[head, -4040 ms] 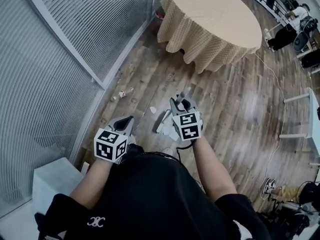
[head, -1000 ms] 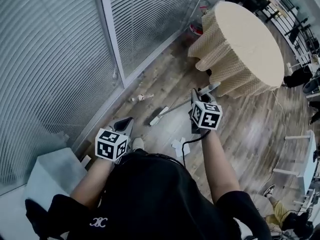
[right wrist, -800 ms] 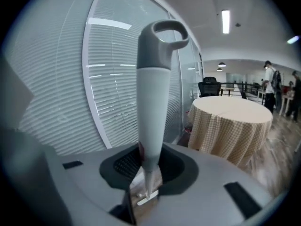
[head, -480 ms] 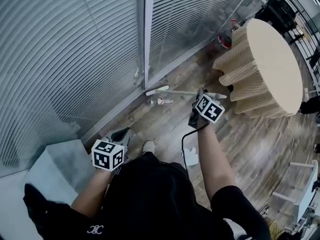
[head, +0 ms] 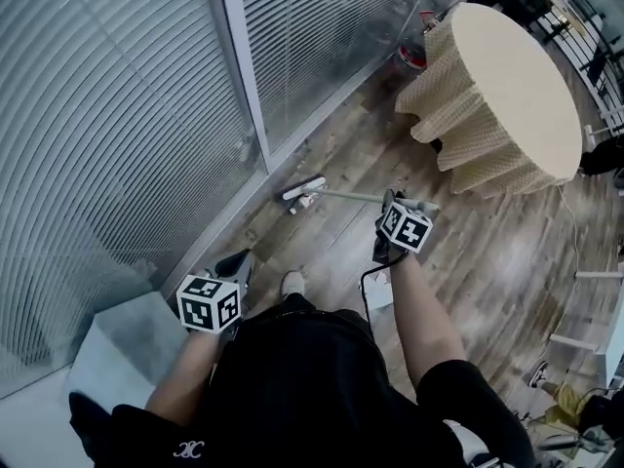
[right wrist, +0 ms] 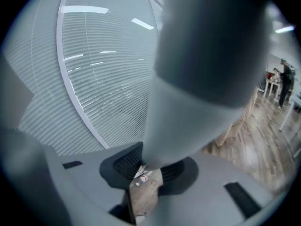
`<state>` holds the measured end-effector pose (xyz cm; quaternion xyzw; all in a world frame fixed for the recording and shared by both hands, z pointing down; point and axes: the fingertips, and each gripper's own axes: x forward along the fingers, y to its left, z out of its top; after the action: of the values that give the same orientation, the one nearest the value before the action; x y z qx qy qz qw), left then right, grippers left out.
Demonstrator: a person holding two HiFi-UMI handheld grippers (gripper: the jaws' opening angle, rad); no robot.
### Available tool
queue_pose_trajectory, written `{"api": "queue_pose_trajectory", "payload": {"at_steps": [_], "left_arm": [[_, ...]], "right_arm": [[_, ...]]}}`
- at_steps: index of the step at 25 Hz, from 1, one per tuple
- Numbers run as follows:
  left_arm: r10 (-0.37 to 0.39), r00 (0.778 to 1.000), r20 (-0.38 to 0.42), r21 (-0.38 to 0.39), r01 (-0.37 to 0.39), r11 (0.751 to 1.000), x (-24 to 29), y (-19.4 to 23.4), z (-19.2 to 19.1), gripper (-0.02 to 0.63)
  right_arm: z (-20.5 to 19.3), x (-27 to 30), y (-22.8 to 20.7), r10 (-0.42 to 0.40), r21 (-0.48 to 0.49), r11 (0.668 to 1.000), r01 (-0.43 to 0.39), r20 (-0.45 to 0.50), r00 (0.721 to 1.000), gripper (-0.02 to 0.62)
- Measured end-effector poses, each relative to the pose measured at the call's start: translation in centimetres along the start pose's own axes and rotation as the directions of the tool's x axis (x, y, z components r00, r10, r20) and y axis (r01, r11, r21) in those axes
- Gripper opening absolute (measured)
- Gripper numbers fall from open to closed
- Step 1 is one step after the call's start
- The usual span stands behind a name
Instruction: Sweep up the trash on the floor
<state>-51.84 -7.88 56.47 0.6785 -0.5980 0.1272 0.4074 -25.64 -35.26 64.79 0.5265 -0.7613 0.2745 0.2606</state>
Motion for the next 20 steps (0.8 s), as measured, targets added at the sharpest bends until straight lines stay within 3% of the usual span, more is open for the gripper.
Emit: {"api": "queue_pose_trajectory", "payload": {"at_steps": [5,20], "left_arm": [[-0.097,0.995,-0.019,0.085,0.099,0.991,3.5,-3.4,0.8,-0.005],[-0.259,0.955,-0.141,0.262,0.288,0.921,7.8,-16.8,0.2,-0.005]], "right_arm": [[-3.3,-2.2,-4.2,-0.046,-0.041,0.998,0.045,-0.033,0.998,0.101],[-11.1,-13.7,-18.4,-0.209,0.082,0.973,0.215,-0.076,0.975,0.107]]}}
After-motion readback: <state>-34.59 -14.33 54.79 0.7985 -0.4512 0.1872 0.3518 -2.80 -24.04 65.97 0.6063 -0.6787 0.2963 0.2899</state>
